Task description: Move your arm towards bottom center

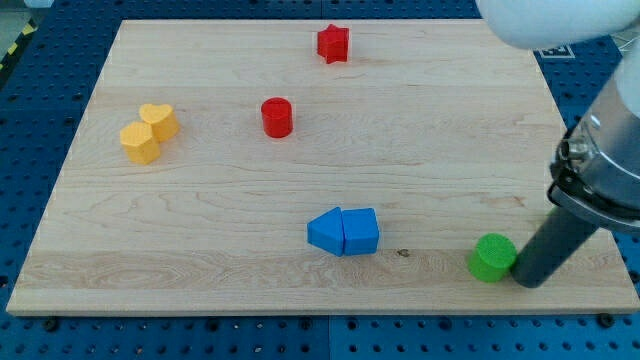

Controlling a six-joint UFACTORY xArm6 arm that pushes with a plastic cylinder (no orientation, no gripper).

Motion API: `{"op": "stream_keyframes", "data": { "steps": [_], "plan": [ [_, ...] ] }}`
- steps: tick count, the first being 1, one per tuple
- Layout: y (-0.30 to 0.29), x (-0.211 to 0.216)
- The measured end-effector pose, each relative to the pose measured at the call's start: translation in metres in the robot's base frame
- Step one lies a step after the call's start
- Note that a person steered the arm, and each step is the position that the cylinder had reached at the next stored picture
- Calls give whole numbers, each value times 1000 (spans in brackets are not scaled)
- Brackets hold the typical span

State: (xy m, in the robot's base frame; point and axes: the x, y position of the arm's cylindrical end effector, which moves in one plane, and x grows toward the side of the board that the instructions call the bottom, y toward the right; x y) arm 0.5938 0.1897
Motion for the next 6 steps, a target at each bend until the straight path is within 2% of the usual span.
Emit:
{"op": "stream_keyframes", "data": {
  "steps": [1, 2, 4, 5, 6],
  "plan": [
    [-2, 16],
    [-37, 25],
    [-178, 21],
    [-219, -5],
    [-228, -32]
  ]
}}
